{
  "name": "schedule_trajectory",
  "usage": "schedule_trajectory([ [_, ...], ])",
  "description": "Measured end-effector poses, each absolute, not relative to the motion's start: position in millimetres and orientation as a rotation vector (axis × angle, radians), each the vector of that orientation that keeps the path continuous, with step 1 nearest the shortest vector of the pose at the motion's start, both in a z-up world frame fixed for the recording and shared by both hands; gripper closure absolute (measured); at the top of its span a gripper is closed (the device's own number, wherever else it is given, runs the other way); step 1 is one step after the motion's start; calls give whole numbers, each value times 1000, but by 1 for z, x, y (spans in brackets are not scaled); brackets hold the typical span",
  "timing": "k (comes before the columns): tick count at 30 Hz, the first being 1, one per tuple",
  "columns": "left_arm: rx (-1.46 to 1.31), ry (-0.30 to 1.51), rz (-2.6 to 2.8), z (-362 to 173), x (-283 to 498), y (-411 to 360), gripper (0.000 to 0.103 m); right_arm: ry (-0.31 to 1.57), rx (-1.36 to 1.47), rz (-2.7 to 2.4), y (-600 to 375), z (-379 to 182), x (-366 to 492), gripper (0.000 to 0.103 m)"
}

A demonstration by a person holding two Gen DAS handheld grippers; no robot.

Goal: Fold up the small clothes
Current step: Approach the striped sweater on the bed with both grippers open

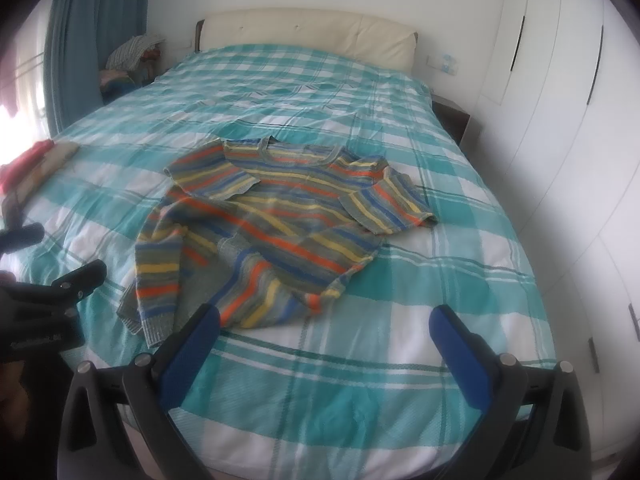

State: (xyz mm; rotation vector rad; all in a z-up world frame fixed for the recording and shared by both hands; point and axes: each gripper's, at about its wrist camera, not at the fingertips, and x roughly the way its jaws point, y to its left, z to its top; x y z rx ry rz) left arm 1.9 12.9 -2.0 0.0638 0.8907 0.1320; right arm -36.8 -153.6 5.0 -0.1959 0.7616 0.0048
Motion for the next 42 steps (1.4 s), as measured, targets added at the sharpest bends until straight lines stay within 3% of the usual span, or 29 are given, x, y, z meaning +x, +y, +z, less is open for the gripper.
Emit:
schedule_trajectory([
  [42, 57, 919, 146, -13, 8, 16, 0, 770, -266, -130, -168, 3, -32, 0],
])
